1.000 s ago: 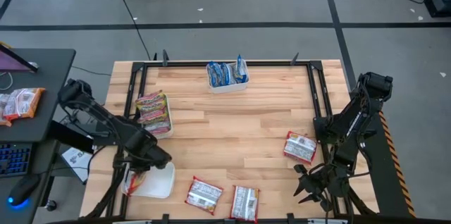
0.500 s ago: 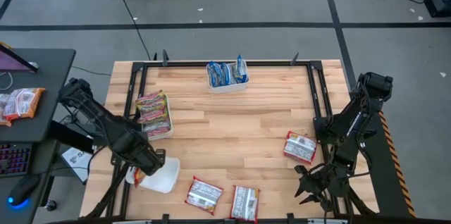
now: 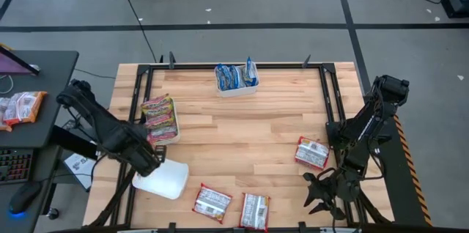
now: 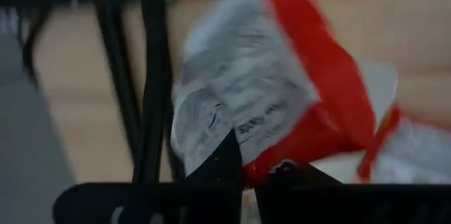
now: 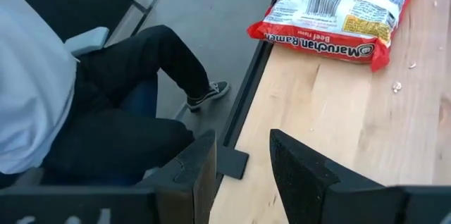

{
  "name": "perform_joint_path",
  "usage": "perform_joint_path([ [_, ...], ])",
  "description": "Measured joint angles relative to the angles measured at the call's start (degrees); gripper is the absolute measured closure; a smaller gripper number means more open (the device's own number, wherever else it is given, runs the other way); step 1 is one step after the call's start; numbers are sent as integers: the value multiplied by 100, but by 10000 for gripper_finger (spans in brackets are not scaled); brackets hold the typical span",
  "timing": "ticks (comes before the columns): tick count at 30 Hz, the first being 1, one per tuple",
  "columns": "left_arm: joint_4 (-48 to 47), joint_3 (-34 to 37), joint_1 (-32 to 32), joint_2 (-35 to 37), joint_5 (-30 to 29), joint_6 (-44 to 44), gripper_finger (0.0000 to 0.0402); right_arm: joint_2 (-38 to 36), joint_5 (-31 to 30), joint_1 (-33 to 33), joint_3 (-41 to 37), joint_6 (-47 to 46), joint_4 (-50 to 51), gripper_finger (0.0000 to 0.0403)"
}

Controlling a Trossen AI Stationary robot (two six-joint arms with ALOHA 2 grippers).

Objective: Sort Maruchan noodles
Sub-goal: Put the red noodle pack into the bottom white bin

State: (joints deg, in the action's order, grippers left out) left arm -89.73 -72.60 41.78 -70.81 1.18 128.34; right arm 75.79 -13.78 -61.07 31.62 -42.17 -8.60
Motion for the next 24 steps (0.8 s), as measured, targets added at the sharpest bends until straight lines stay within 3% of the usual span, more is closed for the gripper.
perform_joint_path([
  [2,54,274,-7,-2,-426,-238,379,0,2,-3,0,-111,1,264],
  [4,378,613,-24,-2,-457,-442,379,0,2,-27,0,-231,4,264],
  [6,1011,995,-65,-7,-132,-579,379,0,10,-46,0,-283,2,264],
  [12,2466,1634,124,-9,1553,-435,379,0,11,-39,0,-277,9,264],
  [18,3571,1629,465,-7,1968,166,379,0,11,-28,0,-269,11,264],
  [24,3417,1789,684,-7,2591,484,379,0,7,-64,0,-290,9,264],
])
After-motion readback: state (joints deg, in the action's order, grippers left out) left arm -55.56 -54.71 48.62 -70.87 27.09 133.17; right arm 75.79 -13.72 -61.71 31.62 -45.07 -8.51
